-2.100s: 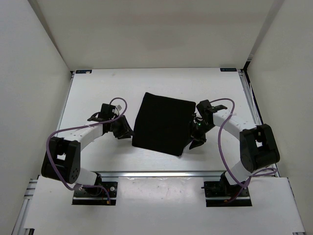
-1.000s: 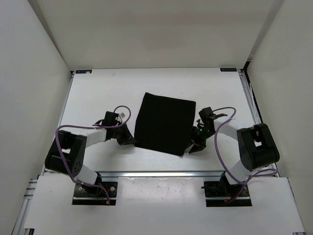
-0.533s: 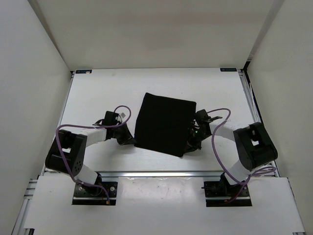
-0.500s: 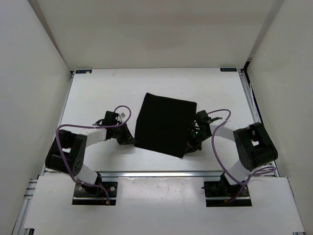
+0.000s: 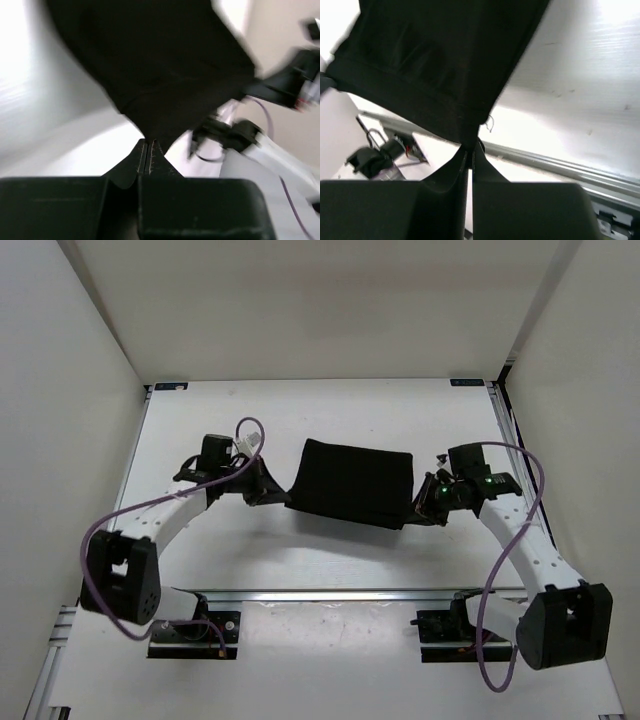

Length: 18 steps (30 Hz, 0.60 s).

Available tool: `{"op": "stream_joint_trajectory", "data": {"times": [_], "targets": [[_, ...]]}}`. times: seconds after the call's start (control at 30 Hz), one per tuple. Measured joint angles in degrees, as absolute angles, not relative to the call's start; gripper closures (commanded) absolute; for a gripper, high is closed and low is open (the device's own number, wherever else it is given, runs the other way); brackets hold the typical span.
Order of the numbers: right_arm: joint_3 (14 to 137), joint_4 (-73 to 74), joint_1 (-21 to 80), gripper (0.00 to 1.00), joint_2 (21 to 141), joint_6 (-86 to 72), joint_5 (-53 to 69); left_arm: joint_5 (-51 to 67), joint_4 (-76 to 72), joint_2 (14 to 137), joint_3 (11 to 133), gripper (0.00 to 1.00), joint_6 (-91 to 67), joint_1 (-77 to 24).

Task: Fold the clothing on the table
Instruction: Fold the skirt

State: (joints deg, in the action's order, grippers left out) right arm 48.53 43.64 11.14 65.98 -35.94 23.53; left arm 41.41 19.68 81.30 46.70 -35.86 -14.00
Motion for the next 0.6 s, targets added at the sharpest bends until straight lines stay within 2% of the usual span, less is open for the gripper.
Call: {"op": "stream_joint_trajectory", "data": {"times": [0.1,0.33,0.43,0.6], "targets": [[51.9,47.8,13.9,1.0,64.1,-33.8,24.1,46.2,19.7,75.6,48.9,1.0,-35.4,-14.9],[54.5,54.6,27.7,1.0,58.3,-32.8,25.4,57.0,23.2,64.9,48.8,1.0,-31.2,-16.3],[53.0,55.2,25.6,1.0,55.9,-32.4,28.3,60.8,20.1,63.4,45.8,1.0,-32.5,-15.8],[47.4,53.3,12.6,1.0,60.9,-29.5,32.9,61.5,5.7,68.0,34.9,1.0,-44.7,-13.6]]}}
